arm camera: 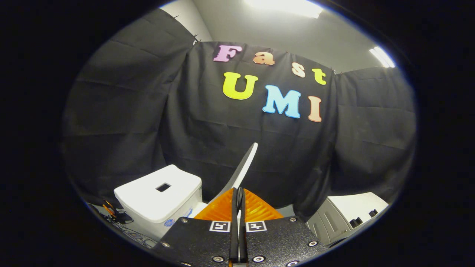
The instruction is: Open the toilet lid.
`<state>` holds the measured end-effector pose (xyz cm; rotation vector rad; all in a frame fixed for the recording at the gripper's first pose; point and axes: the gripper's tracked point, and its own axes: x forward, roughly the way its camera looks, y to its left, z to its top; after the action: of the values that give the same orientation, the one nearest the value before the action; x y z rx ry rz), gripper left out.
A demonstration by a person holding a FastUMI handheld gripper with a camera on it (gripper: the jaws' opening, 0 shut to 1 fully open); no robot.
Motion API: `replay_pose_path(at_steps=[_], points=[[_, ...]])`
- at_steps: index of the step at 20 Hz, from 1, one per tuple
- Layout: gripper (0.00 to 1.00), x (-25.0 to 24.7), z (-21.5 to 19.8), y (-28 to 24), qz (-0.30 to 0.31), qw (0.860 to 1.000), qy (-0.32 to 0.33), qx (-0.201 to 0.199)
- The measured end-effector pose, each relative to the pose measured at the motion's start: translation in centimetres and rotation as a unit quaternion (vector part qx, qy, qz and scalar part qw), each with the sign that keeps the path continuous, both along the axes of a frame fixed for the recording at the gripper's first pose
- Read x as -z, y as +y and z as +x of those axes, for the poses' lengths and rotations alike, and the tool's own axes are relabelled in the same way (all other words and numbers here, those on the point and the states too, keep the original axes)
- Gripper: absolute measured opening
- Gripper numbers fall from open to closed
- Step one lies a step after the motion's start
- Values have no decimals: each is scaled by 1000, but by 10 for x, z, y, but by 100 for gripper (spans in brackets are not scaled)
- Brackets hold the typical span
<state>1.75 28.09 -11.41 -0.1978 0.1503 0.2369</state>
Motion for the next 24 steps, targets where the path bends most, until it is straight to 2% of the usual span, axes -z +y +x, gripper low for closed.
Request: replay_pose_path(at_steps=[10,19,24], points=[[1,-8,-10,60,-36,998,-24,-40],[1,-10,-16,108,-28,997,-16,-67],[1,-6,-21,140,-10,995,-6,-96]])
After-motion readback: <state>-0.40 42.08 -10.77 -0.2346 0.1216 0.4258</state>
